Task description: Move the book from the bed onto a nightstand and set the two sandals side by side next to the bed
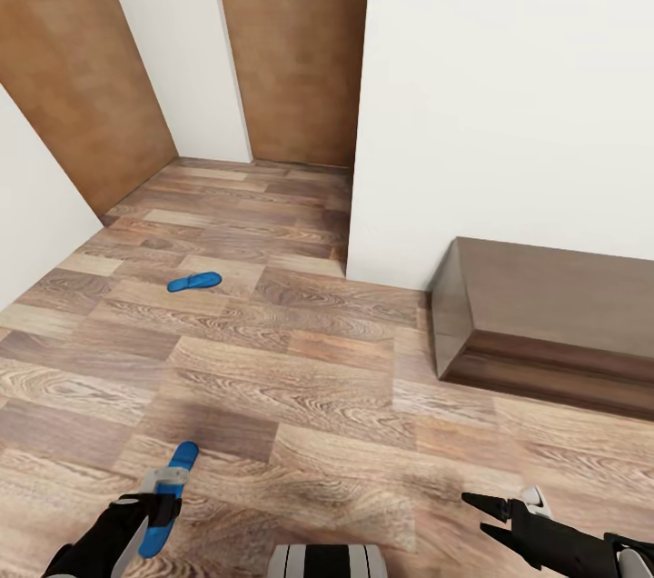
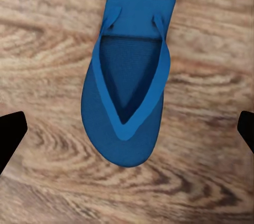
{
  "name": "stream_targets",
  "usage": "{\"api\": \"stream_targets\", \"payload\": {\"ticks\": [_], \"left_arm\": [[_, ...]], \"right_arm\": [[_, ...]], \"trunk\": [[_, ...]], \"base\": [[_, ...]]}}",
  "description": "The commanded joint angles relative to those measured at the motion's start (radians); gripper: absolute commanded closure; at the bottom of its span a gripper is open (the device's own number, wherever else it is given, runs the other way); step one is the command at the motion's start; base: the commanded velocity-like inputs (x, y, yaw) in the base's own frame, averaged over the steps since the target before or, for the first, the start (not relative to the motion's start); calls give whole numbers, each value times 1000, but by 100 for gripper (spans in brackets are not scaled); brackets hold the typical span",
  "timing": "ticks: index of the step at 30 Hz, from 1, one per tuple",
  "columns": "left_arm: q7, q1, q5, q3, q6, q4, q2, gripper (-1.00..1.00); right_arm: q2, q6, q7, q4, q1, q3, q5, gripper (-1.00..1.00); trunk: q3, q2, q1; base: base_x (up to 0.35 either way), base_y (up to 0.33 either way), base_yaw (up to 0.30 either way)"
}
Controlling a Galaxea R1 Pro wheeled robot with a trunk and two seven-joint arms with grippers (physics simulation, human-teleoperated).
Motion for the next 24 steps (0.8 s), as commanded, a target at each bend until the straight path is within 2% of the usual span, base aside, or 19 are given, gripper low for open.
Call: {"api": "stream_targets", "payload": {"ticks": [1, 12, 24], "left_arm": [[-2, 0, -10, 5, 5, -2, -1, -100], [-2, 0, -10, 4, 5, -2, -2, -100], [-1, 0, -9, 4, 7, -2, -6, -100]], "right_arm": [[0, 4, 4, 0, 0, -1, 2, -100], [0, 4, 4, 0, 0, -1, 2, -100], [0, 5, 4, 0, 0, -1, 2, -100]], "trunk": [[-1, 0, 0], [-1, 0, 0], [-5, 0, 0]], "base": [[112, 0, 0], [235, 0, 0], [17, 0, 0]]}}
